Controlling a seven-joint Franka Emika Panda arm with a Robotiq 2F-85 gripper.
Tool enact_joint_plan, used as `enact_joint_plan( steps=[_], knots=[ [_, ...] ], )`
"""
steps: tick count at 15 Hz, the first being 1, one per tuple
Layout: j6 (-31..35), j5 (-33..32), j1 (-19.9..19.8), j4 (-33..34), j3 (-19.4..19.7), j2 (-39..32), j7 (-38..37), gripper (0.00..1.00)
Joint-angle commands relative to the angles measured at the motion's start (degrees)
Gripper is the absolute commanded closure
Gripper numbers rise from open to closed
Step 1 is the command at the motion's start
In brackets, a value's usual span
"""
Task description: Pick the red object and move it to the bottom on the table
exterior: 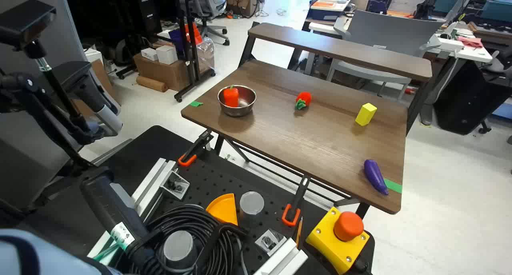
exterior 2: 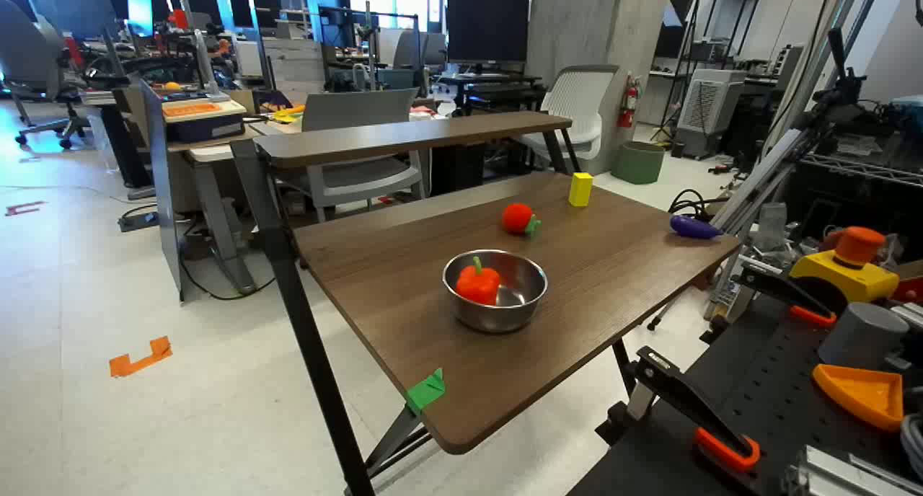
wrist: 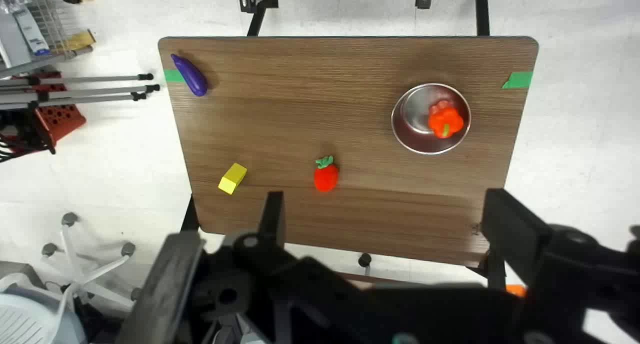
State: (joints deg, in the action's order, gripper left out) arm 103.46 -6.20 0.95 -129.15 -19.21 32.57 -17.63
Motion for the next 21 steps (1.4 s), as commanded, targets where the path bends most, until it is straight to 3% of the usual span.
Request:
enact_joint_plan(
  steps=[1,9,15,21],
  knots=[
    [-0.22,-0.96,1.94,0.21,1.44,-0.43,-0.87,0.00],
    [0.28,-2.15,0.86,2.20,2.39,-3.36,0.01,0.00],
    [4.23,-3.74,-0.24,5.61,7.82,-13.46,3.83,0.00],
    [12.64,-4.73,-0.17,7.65,11.48,-23.99,6.97,0.00]
  ],
)
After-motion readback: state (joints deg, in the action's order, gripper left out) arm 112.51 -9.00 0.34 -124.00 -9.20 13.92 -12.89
